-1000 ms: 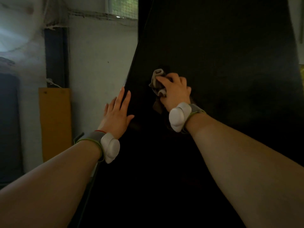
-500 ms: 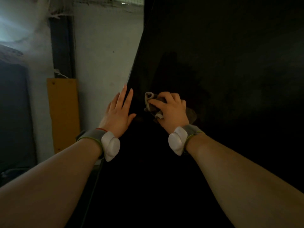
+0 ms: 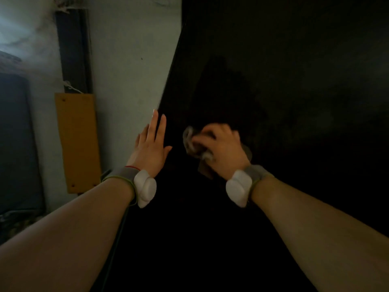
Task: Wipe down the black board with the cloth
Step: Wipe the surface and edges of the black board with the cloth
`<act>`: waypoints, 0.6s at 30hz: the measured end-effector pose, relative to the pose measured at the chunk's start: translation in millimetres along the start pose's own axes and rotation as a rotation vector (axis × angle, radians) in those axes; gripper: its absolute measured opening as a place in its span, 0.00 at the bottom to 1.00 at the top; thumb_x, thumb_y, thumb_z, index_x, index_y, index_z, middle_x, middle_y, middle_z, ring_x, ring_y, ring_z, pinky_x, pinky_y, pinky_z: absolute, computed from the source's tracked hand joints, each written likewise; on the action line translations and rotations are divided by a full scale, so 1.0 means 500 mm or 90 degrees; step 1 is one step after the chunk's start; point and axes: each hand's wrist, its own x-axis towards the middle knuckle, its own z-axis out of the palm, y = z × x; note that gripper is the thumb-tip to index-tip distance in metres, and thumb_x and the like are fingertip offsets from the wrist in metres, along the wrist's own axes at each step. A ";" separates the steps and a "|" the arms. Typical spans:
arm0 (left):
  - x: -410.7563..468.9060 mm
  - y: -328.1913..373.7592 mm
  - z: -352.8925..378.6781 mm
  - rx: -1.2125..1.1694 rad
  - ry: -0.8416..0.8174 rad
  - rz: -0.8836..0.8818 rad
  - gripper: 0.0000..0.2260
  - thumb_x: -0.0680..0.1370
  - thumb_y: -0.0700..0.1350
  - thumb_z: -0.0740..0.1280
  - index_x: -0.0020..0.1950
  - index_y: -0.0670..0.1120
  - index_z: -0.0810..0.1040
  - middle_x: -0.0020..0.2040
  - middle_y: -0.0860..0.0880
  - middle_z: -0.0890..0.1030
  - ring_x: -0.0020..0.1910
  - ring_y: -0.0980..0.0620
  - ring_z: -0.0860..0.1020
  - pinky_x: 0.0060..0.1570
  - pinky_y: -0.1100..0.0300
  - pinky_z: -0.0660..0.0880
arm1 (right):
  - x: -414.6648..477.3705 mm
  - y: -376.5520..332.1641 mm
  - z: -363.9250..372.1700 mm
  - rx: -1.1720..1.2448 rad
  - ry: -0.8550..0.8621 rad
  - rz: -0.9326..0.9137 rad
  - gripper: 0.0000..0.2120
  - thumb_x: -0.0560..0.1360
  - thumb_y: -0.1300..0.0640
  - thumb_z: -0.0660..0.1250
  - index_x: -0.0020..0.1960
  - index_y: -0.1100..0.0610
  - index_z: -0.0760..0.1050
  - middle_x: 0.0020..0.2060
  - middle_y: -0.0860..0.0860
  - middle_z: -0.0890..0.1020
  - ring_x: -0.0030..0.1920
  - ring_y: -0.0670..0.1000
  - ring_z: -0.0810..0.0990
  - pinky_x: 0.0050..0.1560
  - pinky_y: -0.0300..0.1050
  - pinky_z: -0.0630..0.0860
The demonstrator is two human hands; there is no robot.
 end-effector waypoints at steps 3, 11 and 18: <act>-0.001 -0.002 -0.001 -0.008 0.005 0.014 0.37 0.80 0.49 0.61 0.76 0.47 0.36 0.77 0.45 0.35 0.75 0.40 0.51 0.72 0.44 0.55 | 0.076 0.014 -0.033 0.008 0.136 0.112 0.25 0.70 0.61 0.69 0.66 0.49 0.72 0.64 0.59 0.68 0.62 0.63 0.66 0.57 0.57 0.64; -0.007 -0.001 -0.002 -0.043 0.049 0.058 0.36 0.79 0.45 0.64 0.77 0.43 0.43 0.77 0.42 0.42 0.73 0.38 0.55 0.71 0.47 0.56 | 0.075 -0.005 0.026 -0.034 0.097 0.137 0.26 0.70 0.57 0.70 0.67 0.48 0.70 0.64 0.57 0.67 0.62 0.63 0.63 0.55 0.58 0.62; -0.006 -0.012 0.013 -0.080 0.069 0.083 0.35 0.79 0.44 0.63 0.77 0.43 0.43 0.77 0.42 0.41 0.73 0.37 0.55 0.70 0.45 0.57 | 0.063 -0.012 0.033 -0.042 0.093 0.144 0.24 0.71 0.57 0.69 0.66 0.47 0.72 0.64 0.57 0.68 0.62 0.61 0.63 0.53 0.52 0.58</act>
